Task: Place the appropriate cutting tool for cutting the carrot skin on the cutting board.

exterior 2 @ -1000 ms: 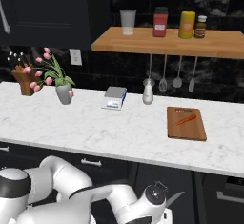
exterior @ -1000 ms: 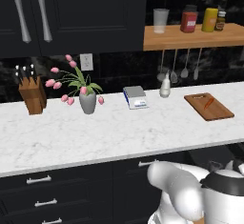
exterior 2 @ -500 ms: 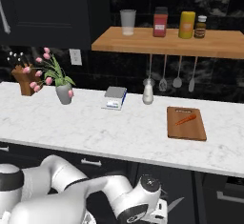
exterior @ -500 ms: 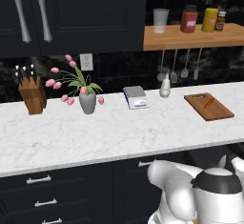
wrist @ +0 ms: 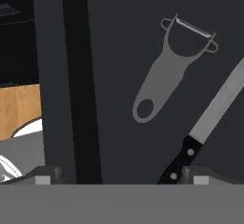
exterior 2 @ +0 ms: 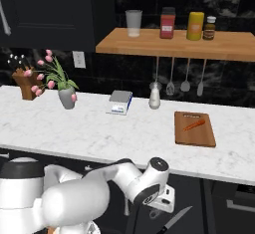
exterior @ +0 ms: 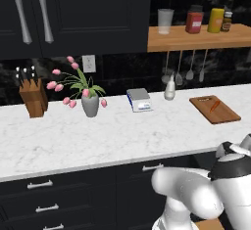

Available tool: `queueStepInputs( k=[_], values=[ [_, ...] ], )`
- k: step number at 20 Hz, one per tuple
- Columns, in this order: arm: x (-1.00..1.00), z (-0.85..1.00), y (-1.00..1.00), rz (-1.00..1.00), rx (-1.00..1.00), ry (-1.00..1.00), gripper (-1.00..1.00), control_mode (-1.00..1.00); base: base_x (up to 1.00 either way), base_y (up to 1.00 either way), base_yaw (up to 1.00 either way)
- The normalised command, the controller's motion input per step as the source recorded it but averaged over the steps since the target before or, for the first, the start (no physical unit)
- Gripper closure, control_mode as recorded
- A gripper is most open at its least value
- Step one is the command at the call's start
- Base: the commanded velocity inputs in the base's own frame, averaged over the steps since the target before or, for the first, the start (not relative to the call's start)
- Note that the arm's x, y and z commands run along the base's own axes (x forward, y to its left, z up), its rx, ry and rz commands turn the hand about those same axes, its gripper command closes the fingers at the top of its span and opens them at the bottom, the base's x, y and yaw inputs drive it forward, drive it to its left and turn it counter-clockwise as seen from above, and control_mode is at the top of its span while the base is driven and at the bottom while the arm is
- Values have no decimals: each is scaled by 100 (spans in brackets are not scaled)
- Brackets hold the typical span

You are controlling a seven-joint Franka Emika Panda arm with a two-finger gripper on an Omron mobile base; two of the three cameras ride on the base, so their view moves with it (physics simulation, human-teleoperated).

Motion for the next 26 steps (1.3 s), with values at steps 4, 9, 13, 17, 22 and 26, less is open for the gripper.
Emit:
queueStepInputs(
  k=[4, 9, 13, 17, 22, 26],
  values=[
    [3, -20, -56, -12, 5, 0, -100, -100, 0, 0, 0],
    [17, -12, -33, -17, 4, 0, -100, -100, 0, 0, 0],
    [22, 0, 0, -21, 8, 0, -100, -100, 0, 0, 0],
    [0, -31, 0, -21, 1, 0, -100, -100, 0, 0, 0],
    [4, -20, 1, -22, 0, 0, -100, -100, 0, 0, 0],
    [14, -8, 8, -16, 0, 0, -100, -100, 0, 0, 0]
  ],
)
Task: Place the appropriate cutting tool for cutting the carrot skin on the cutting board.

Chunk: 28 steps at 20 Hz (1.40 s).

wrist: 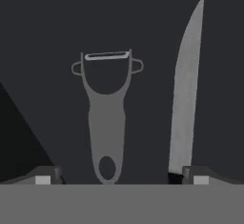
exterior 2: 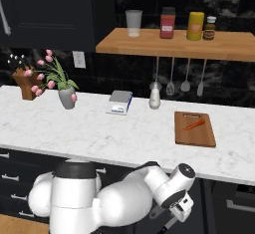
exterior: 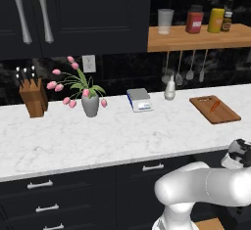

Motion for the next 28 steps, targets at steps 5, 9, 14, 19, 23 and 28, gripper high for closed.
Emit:
queueStepInputs(
  k=[5, 9, 14, 19, 23, 28],
  values=[
    [8, -28, 21, -6, -2, 0, -100, -100, 0, 0, 0],
    [9, -22, 7, -1, -9, 0, -100, -100, 0, 0, 0],
    [3, -22, 1, 0, -13, 0, -100, -100, 0, 0, 0],
    [1, -28, 3, 0, -9, 0, -100, -100, 0, 0, 0],
    [0, -15, 11, 0, 0, 0, -100, -100, 0, 0, 0],
    [0, -10, 2, 0, 0, 0, -100, -100, 0, 0, 0]
  ],
)
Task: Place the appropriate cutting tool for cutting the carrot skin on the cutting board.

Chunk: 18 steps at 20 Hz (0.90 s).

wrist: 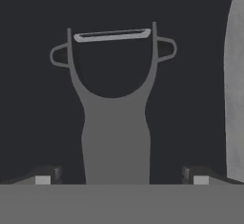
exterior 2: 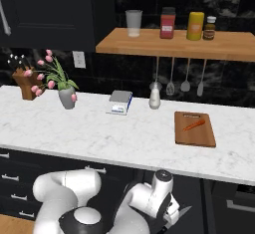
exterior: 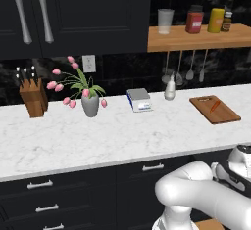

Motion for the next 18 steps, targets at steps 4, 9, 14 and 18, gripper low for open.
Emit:
queueStepInputs(
  k=[4, 9, 14, 18],
  values=[
    [0, -29, 0, 0, 0, 1, -100, -100, 0, 0, 0],
    [6, -16, 0, 0, 0, 0, -100, -100, 0, 0, 0],
    [-13, -44, 0, 0, -2, 2, -100, -100, 0, 0, 0],
    [-45, -80, 0, 0, -1, 1, -100, -100, 0, 0, 0]
  ],
)
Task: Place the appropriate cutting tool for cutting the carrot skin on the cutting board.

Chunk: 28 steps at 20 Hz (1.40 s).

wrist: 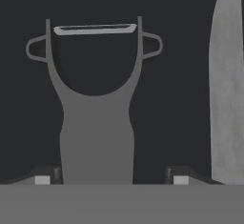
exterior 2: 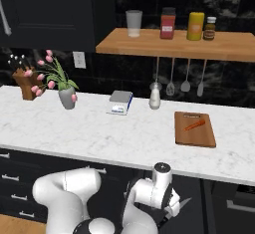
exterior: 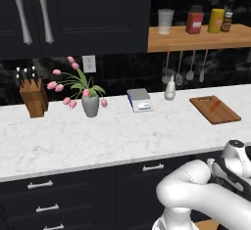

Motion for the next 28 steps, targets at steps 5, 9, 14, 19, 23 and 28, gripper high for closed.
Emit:
queueStepInputs(
  k=[5, 9, 14, 19, 23, 28],
  values=[
    [-25, -89, 17, 0, 0, 0, 100, -100, 0, 0, 0],
    [-42, -99, 3, 0, 0, 0, 100, -100, 0, 0, 0],
    [-80, -100, 0, 0, -1, 0, 100, -100, 0, 0, 0],
    [-96, -99, 0, 0, 0, 0, 100, -100, 0, 0, 0],
    [-68, -76, 0, 0, 0, 0, 100, -100, 0, 0, 0],
    [-17, -22, 2, 0, 0, 0, 100, -100, 0, 0, 0]
  ],
)
